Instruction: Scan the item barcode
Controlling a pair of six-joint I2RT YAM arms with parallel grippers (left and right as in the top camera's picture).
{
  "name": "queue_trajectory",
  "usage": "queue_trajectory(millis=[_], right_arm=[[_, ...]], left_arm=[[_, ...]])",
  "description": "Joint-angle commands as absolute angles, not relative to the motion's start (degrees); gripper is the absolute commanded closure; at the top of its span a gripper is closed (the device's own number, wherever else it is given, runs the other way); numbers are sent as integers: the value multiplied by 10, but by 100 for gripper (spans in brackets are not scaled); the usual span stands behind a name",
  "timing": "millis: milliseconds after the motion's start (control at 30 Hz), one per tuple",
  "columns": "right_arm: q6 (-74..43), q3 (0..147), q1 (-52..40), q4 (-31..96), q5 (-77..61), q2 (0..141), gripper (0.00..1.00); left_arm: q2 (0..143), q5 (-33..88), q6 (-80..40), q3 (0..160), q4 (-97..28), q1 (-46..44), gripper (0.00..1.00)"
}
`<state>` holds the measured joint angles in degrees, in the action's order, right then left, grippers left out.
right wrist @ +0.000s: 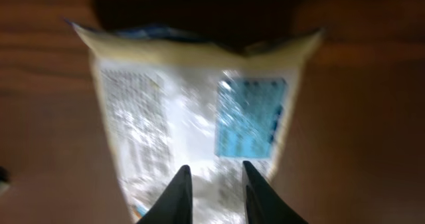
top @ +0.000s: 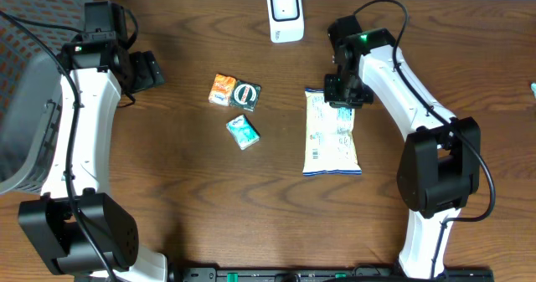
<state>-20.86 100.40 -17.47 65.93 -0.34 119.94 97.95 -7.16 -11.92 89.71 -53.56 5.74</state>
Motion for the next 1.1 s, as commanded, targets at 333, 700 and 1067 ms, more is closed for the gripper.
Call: queue_trajectory(millis=[333, 700, 1067], right_arm=[[-212, 931, -185, 545, -21, 1201, 65], [-209, 887, -174, 467, 20, 1201, 3], [-202, 1029, -165, 674, -58, 1198, 22]], left_arm=[[985, -70, -114, 894, -537, 59, 2], [985, -70, -114, 894, -537, 59, 2], [985, -70, -114, 894, -537, 59, 2]])
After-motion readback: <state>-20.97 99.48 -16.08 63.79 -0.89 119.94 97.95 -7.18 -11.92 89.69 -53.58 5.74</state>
